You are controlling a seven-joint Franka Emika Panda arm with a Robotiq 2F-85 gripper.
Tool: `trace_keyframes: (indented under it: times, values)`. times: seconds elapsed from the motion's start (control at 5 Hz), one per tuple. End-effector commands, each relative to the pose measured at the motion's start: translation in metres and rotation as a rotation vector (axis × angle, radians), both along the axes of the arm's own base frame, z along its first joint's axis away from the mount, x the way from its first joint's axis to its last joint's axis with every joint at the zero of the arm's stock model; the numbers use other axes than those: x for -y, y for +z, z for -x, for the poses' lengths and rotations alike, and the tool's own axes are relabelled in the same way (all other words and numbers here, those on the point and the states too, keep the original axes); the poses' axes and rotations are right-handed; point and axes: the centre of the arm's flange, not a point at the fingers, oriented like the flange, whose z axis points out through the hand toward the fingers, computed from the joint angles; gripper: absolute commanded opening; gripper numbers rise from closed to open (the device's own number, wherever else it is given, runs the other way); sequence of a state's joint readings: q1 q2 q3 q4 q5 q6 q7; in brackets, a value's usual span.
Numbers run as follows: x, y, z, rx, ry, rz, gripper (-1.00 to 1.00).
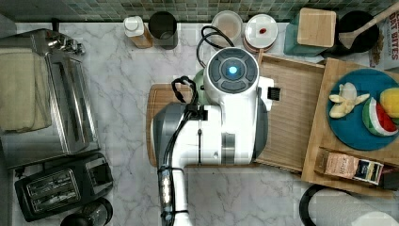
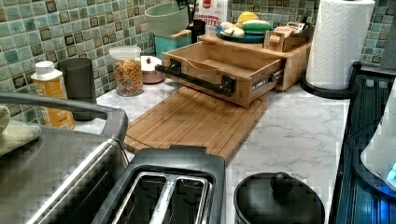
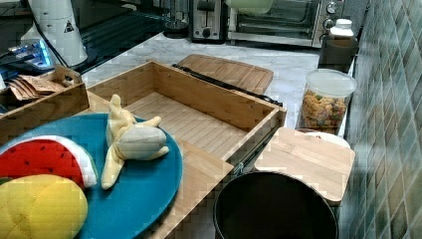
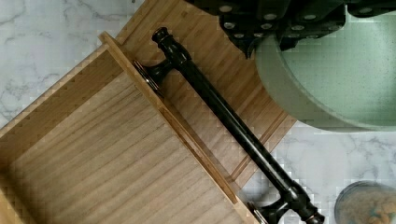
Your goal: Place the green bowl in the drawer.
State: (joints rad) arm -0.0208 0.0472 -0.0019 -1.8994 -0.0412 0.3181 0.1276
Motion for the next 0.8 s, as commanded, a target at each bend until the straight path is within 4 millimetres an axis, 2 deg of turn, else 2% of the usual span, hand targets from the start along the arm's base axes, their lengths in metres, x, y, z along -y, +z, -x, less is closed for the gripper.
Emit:
trace_keyframes:
  times: [0.2, 0.6, 0.8]
  values:
    - [0.138, 0.02, 0.007, 0.123, -0.404, -0.092, -1.0]
    - [0.164, 0.007, 0.025, 0.224, -0.61, -0.056, -1.0]
    - [0.174, -0.003, 0.03, 0.204, -0.755, -0.083, -1.0]
